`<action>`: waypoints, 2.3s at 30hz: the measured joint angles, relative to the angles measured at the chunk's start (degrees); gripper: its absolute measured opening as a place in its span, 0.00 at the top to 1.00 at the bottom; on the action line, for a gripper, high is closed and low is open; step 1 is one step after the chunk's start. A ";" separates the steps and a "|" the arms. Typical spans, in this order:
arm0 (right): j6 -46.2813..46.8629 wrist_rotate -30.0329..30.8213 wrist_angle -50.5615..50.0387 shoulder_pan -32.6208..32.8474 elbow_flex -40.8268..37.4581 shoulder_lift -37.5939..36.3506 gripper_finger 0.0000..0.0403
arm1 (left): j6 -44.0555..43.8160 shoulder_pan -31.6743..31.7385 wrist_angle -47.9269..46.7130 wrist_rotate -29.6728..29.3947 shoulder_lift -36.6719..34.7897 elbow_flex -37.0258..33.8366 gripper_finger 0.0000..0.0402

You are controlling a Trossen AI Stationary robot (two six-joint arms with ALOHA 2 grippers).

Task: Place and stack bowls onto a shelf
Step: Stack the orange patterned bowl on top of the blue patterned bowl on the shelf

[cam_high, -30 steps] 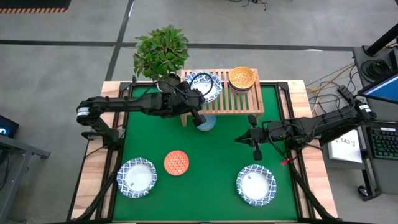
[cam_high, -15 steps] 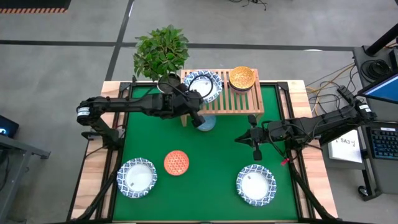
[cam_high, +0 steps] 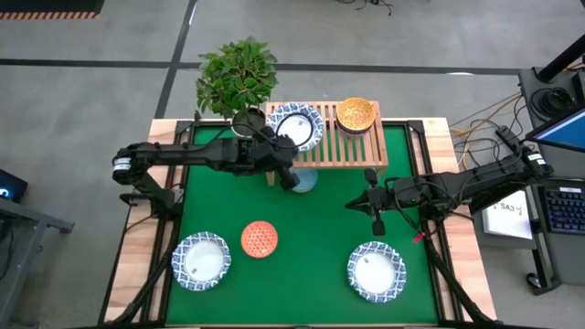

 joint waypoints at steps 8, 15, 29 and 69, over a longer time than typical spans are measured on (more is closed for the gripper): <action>0.81 0.00 0.02 -0.01 -0.02 0.00 0.98 | 2.87 -4.60 0.65 0.68 -0.20 0.00 1.00; 4.11 0.02 2.75 0.02 -0.07 0.21 0.98 | 8.52 -9.65 2.51 0.81 -2.80 -2.33 1.00; 11.17 0.02 11.14 2.29 -0.13 10.33 0.98 | 10.91 -11.90 27.02 0.79 -22.92 -29.08 1.00; 4.90 21.54 -28.66 1.86 43.51 50.31 0.98 | 12.49 -12.43 34.81 0.64 -40.95 -45.48 1.00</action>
